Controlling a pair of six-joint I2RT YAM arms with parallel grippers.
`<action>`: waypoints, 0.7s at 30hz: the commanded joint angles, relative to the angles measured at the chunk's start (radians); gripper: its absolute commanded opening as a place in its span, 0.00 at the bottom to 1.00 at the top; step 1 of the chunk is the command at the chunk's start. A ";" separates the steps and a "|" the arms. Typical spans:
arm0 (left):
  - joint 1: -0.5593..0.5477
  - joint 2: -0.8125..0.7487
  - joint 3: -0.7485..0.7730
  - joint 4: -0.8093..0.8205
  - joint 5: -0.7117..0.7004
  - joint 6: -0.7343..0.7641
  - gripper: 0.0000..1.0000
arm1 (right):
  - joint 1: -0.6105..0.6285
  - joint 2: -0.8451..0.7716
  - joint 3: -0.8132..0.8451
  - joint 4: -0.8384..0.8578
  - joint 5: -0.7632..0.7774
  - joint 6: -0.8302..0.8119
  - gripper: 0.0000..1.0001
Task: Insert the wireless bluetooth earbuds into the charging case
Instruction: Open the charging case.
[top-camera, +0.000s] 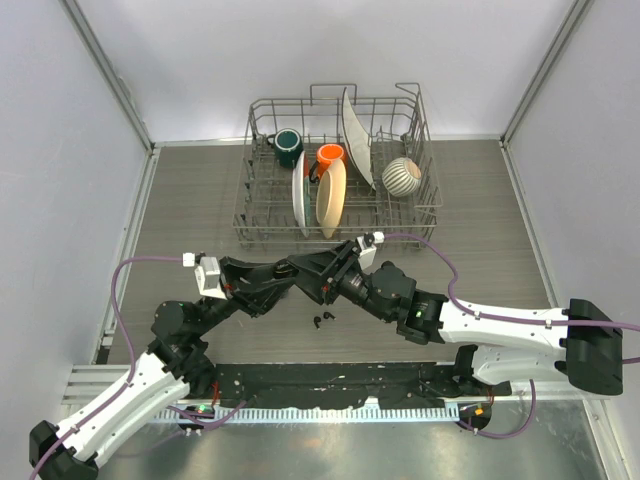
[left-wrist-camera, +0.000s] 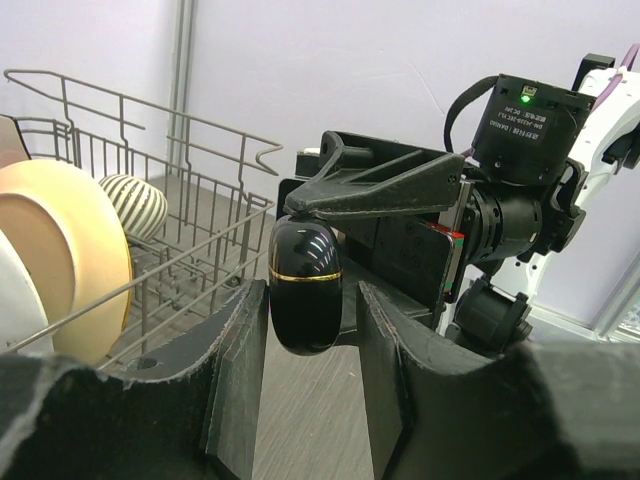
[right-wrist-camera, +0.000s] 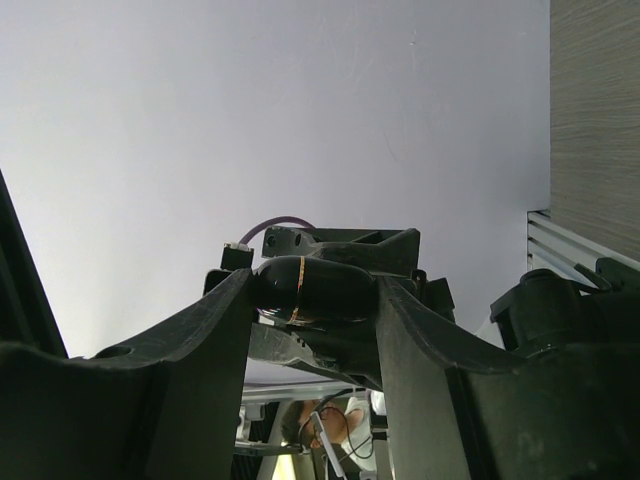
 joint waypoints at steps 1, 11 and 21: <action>-0.002 0.005 0.013 0.035 0.003 -0.009 0.43 | 0.000 -0.001 0.037 0.035 0.008 -0.006 0.01; -0.002 0.036 0.009 0.081 0.002 -0.013 0.43 | 0.000 0.017 0.043 0.029 -0.009 0.003 0.01; -0.002 0.045 0.010 0.074 0.011 -0.018 0.39 | 0.000 0.020 0.040 0.050 -0.013 0.006 0.01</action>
